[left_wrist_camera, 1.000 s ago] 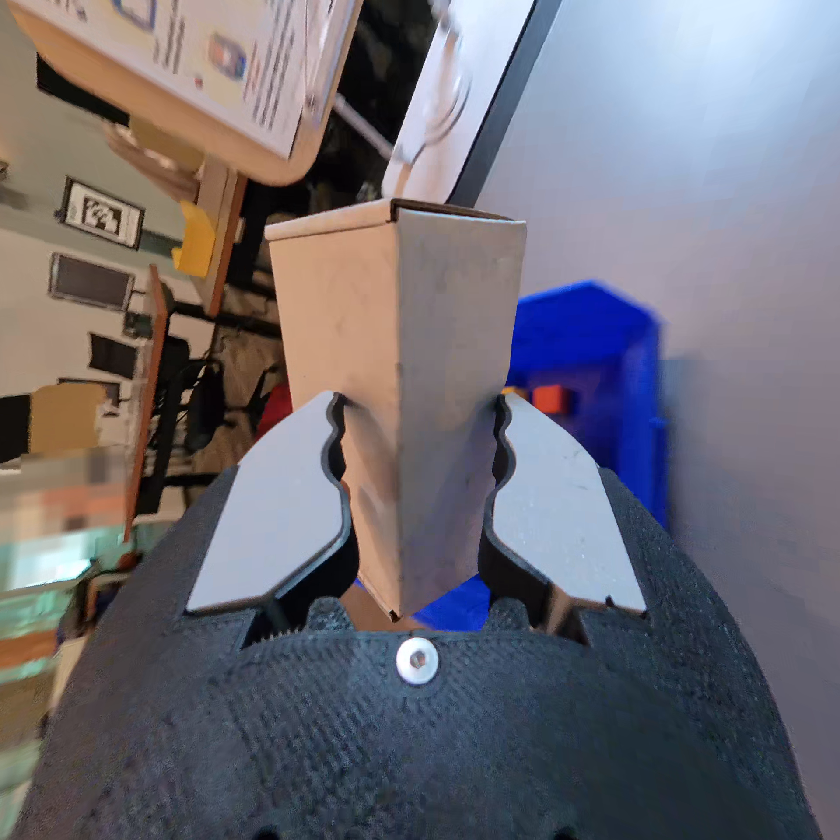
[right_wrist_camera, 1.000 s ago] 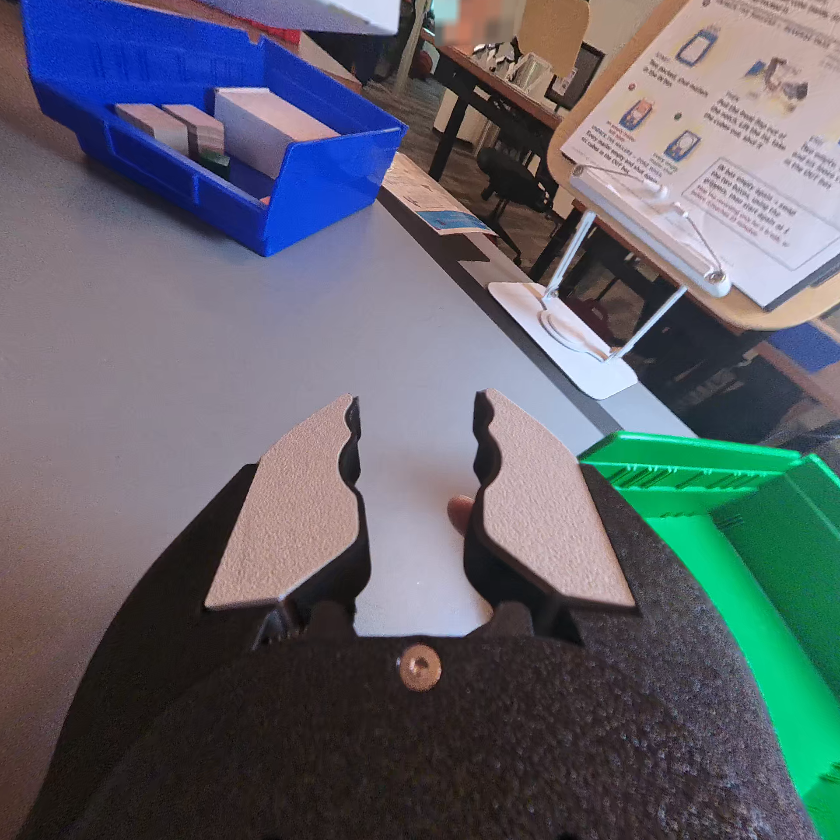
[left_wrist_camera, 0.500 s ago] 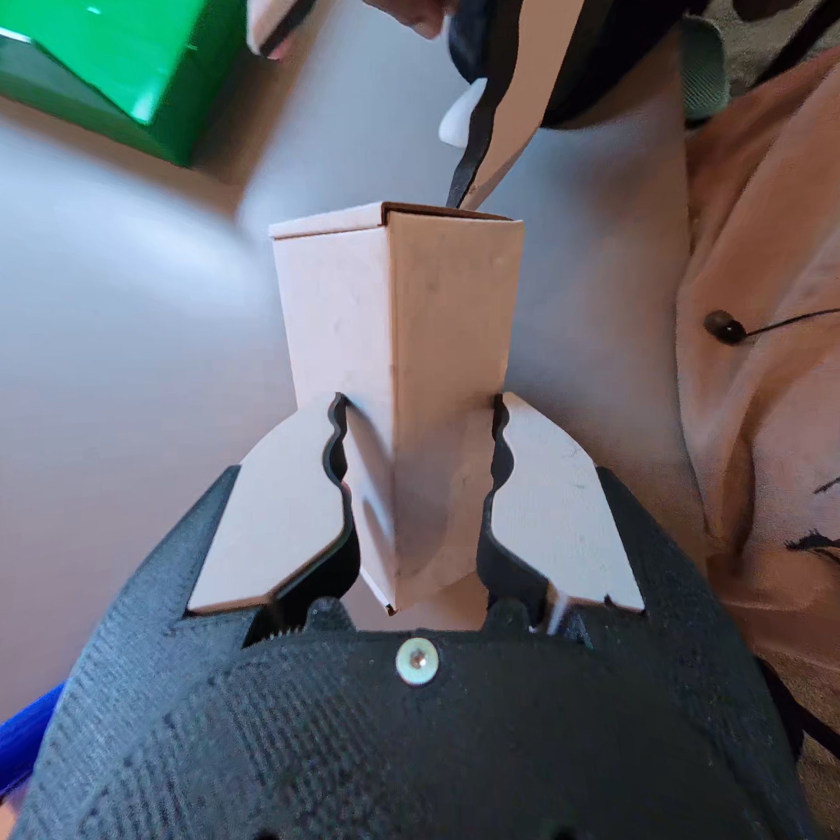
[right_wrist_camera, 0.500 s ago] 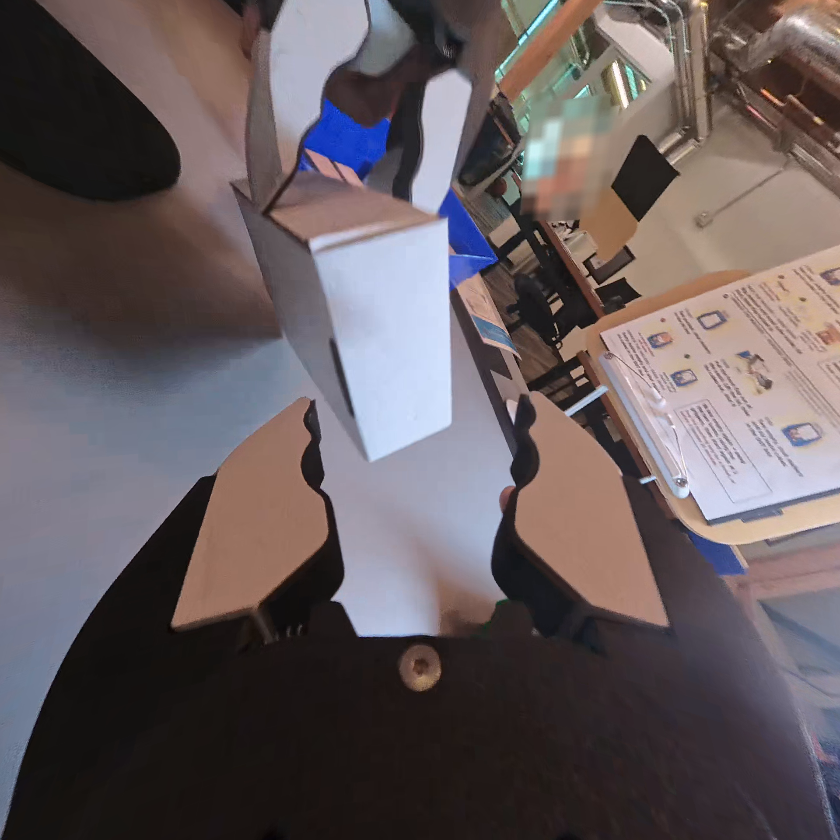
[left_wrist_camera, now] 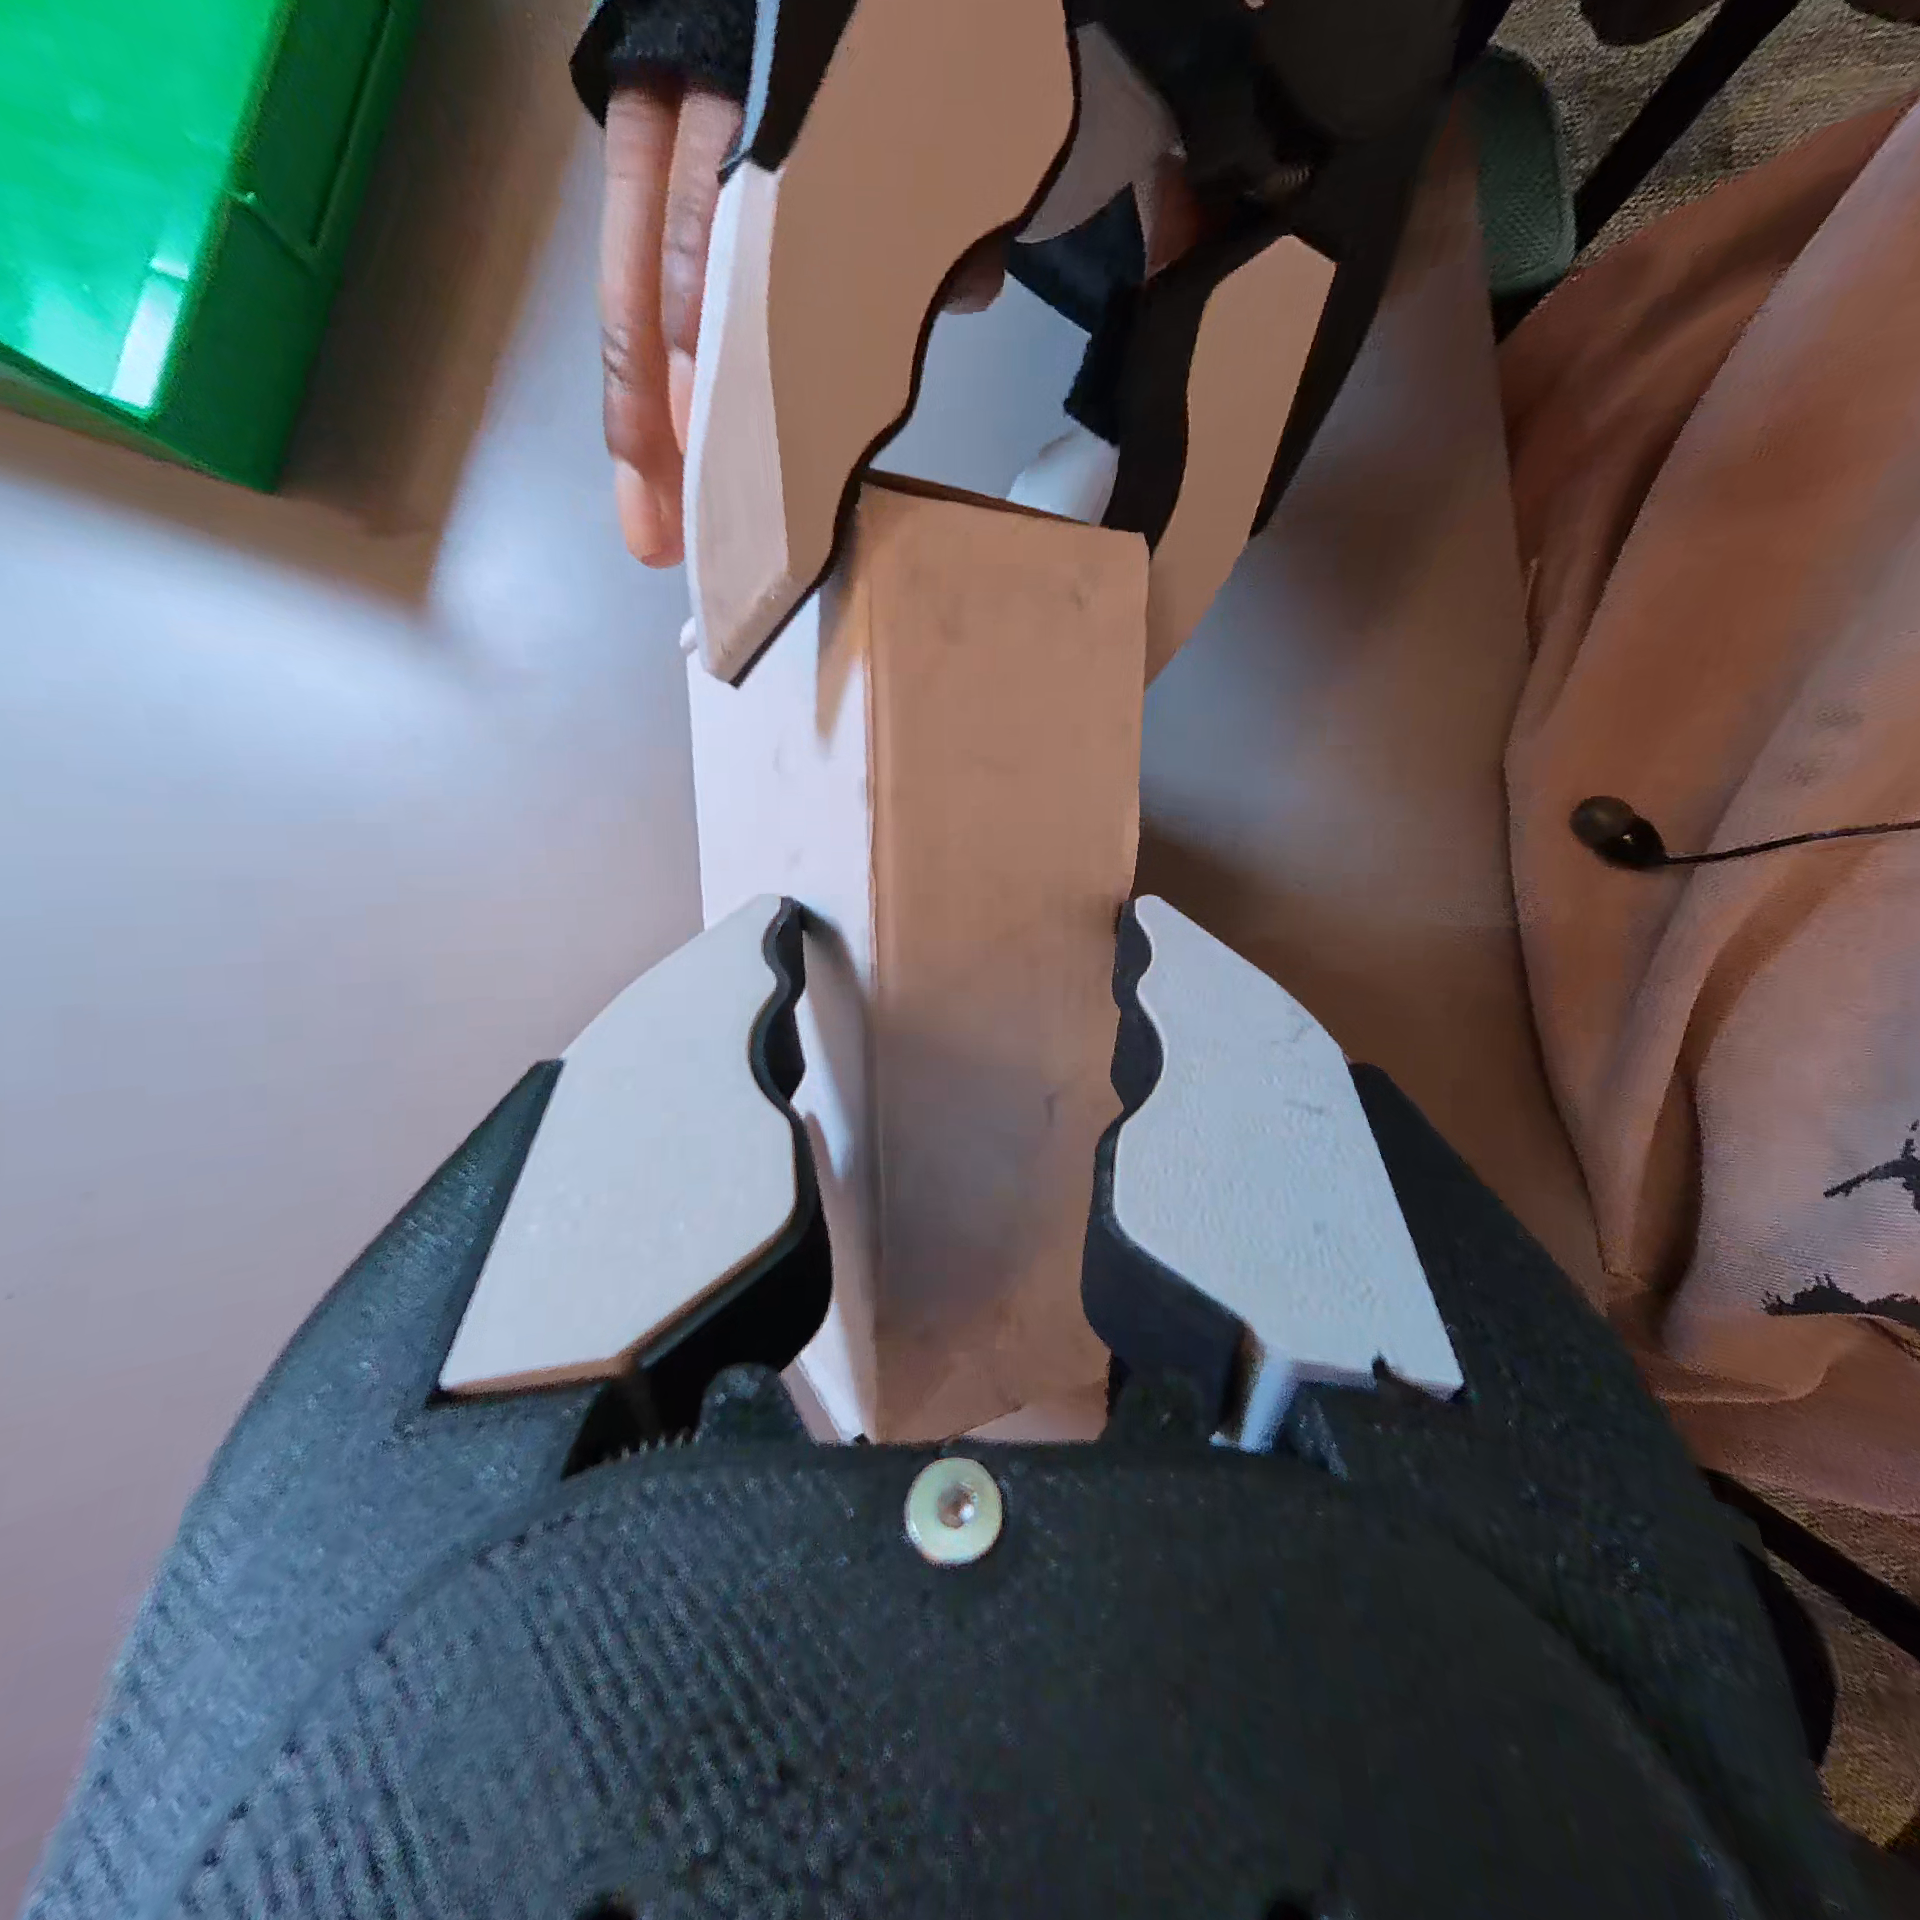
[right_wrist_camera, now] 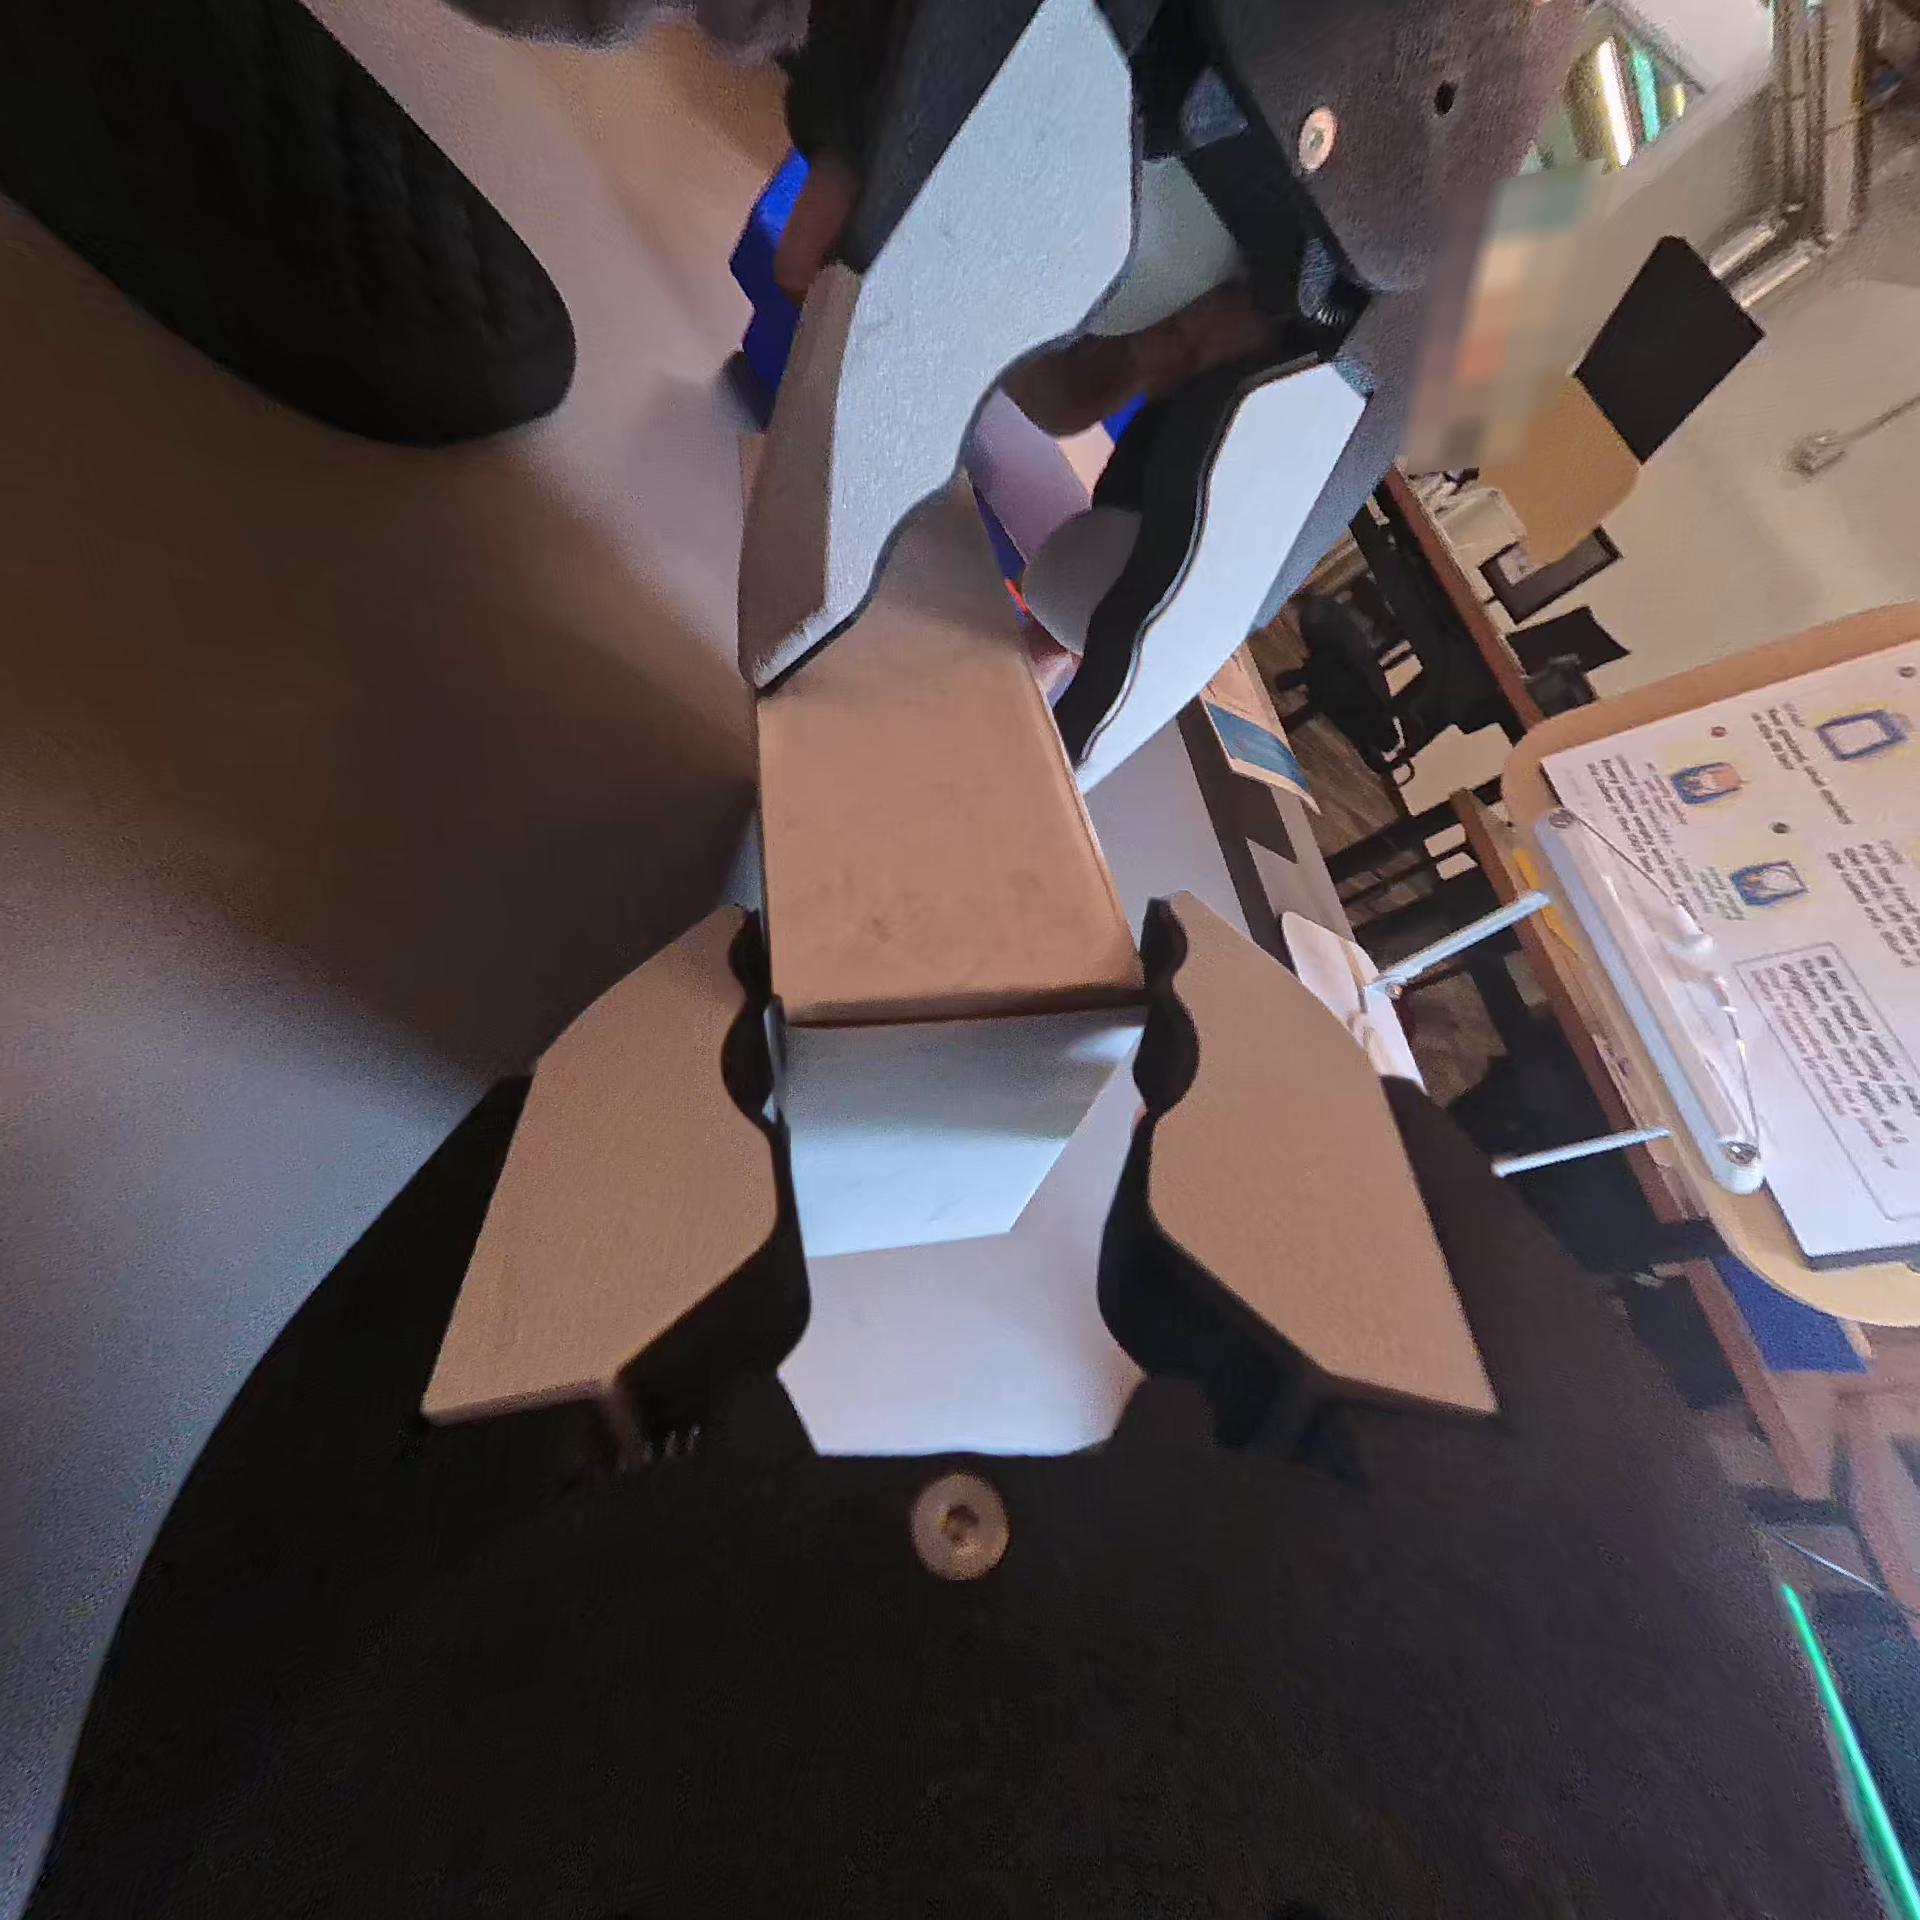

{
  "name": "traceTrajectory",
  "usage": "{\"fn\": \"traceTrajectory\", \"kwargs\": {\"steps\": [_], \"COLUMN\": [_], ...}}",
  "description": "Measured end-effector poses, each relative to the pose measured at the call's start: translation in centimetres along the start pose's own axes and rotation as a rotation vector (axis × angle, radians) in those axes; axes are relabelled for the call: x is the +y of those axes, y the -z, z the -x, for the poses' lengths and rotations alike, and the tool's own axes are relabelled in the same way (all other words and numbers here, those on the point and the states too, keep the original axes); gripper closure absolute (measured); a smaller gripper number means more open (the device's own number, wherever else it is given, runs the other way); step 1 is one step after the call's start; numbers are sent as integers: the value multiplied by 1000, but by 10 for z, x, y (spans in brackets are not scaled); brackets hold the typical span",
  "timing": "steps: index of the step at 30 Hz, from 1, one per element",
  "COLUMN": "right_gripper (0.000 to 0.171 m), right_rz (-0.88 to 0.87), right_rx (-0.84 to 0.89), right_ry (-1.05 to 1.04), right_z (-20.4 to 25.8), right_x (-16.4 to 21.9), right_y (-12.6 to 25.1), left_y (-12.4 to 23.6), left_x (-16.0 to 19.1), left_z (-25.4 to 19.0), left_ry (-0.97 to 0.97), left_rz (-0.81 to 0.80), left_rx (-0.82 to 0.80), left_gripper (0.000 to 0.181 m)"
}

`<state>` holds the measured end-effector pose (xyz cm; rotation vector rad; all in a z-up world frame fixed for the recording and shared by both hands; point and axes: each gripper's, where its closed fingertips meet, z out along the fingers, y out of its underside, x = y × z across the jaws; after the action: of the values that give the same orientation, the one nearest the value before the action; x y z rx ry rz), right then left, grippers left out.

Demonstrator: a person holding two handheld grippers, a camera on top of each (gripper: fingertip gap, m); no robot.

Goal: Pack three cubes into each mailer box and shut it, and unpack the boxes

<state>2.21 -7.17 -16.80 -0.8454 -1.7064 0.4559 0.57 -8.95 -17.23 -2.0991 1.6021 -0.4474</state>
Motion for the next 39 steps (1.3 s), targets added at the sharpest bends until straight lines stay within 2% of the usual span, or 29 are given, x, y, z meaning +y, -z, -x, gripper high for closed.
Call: {"fn": "traceTrajectory", "kwargs": {"steps": [2,5,10,13,17,19,20,22,28,34,39], "right_gripper": [104,105,105,105,105,105,105,105,105,105,104], "right_rz": [-23,-66,-149,-210,-277,-281,-255,-209,-142,-123,-79], "right_rx": [-24,-64,-118,-150,-253,-261,-258,-254,-210,-57,94], "right_ry": [-36,-153,-375,-498,-588,-586,-572,-559,-560,-508,-358], "right_z": [1,-4,-17,-25,-18,-15,-14,-12,-16,-38,-58], "right_x": [1,5,20,23,23,23,27,39,44,46,36], "right_y": [2,6,17,20,22,20,19,19,12,17,29], "left_y": [0,11,45,41,6,-13,-18,-19,-14,-4,-2], "left_x": [-3,-13,-5,12,26,18,13,10,18,31,33], "left_z": [-1,8,32,38,39,33,26,32,37,51,58], "left_ry": [-13,-27,99,188,201,182,142,124,87,39,40], "left_rz": [-23,-164,-469,-604,-587,-584,-593,-589,-545,-506,-496], "left_rx": [-7,-77,-222,-242,-253,-224,-200,-271,-340,-470,-505], "left_gripper": [124,131,104,92,84,89,99,101,101,102,101]}}
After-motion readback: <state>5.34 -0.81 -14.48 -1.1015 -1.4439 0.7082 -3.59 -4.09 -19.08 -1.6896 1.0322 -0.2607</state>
